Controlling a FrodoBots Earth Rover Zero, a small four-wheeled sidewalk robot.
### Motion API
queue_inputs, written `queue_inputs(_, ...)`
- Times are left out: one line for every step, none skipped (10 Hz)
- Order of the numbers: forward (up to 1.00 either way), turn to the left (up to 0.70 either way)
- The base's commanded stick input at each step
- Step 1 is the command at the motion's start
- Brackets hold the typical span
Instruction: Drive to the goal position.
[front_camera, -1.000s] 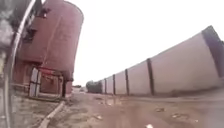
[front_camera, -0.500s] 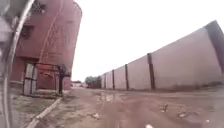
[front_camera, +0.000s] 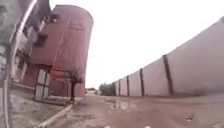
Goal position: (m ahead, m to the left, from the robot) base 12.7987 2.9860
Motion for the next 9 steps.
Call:
queue_inputs(0.84,0.03)
queue_inputs(0.84,0.03)
queue_inputs(0.84,0.03)
queue_inputs(0.84,0.02)
queue_inputs(0.84,0.03)
queue_inputs(0.84,0.03)
queue_inputs(0.84,0.02)
queue_inputs(0.84,0.02)
queue_inputs(0.84,0.03)
